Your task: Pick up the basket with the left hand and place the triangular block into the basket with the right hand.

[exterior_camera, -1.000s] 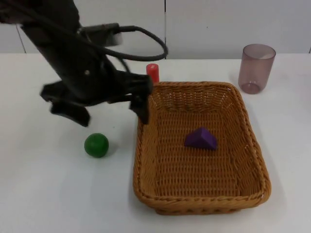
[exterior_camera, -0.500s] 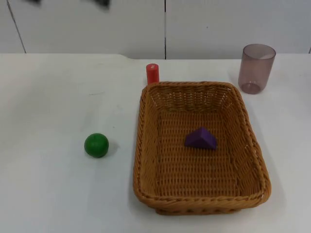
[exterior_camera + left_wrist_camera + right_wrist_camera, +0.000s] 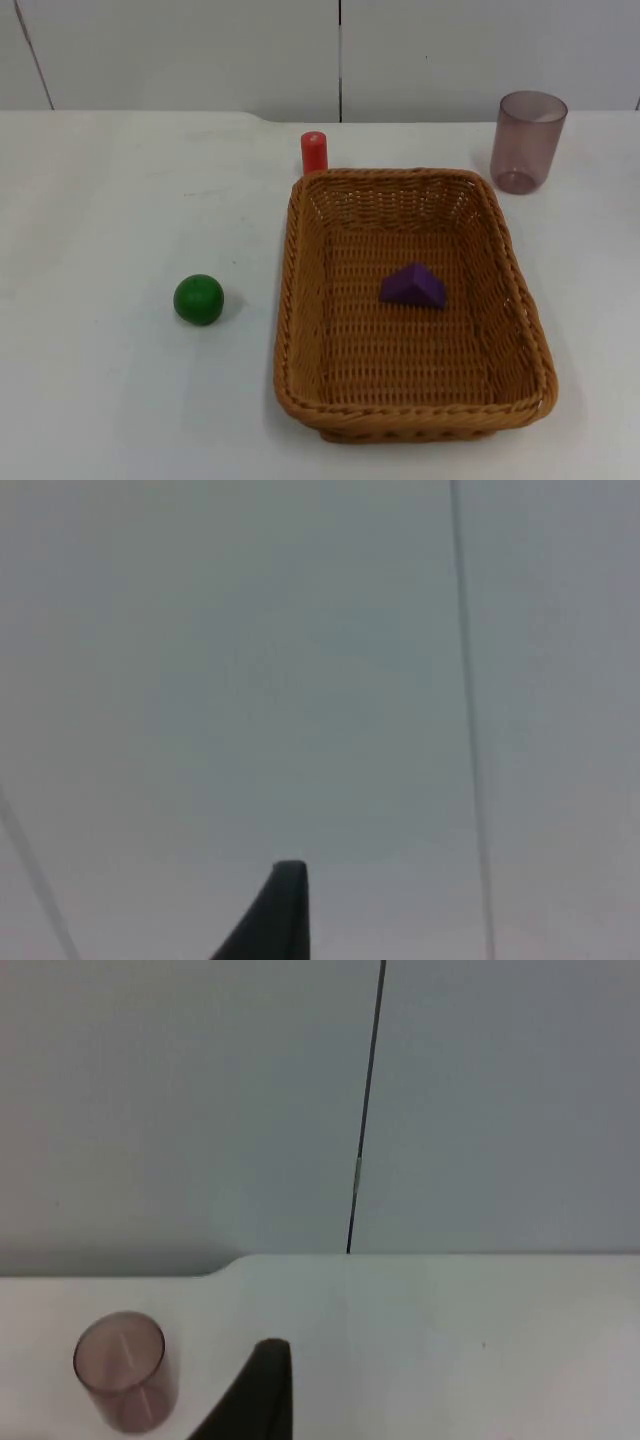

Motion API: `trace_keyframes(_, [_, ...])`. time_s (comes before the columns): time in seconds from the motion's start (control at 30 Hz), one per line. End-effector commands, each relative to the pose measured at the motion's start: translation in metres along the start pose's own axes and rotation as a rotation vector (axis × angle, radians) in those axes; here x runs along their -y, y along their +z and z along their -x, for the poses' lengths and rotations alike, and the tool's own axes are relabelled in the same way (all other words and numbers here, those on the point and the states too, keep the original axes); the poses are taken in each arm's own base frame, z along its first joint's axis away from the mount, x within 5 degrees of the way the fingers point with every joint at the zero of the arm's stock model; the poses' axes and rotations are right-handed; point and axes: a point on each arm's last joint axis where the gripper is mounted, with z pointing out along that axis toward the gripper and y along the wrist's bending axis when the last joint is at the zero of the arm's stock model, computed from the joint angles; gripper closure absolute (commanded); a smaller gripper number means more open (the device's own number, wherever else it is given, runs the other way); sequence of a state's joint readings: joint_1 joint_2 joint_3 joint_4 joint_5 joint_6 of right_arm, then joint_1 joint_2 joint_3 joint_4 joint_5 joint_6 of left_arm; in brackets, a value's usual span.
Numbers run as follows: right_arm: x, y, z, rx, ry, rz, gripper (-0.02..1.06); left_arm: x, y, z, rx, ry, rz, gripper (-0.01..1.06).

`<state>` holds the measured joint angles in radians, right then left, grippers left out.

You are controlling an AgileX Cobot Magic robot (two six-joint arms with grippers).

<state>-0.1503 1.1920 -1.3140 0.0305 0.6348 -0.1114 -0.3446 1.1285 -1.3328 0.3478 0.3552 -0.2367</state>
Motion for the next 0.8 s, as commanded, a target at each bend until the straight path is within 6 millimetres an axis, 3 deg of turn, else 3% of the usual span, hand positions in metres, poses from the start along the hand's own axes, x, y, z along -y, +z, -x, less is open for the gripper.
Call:
trace_keyframes(0.0, [0.001,-0.005,0.007,0.06,0.048,-0.007,0.0,-0.016,-0.005,-0.005,-0.091,-0.049,0.085,0.0])
trace_keyframes(0.3, [0.0,-0.007,0.002,0.008,0.001,0.0,0.0,-0.066,-0.019,-0.03,-0.314,-0.271,0.327,0.0])
trace_keyframes(0.47, [-0.009,-0.024,0.0,0.07,-0.046,0.028,0.0,-0.067,-0.036,-0.019,-0.272,-0.183,0.32,0.0])
trace_keyframes(0.57, [-0.015,-0.045,-0.007,0.131,-0.055,0.047,0.0,-0.065,-0.051,-0.012,-0.233,-0.182,0.321,0.0])
trace_keyframes(0.77, [-0.015,-0.108,-0.022,0.26,-0.038,0.051,0.0,-0.061,-0.082,-0.001,-0.181,-0.181,0.33,0.0])
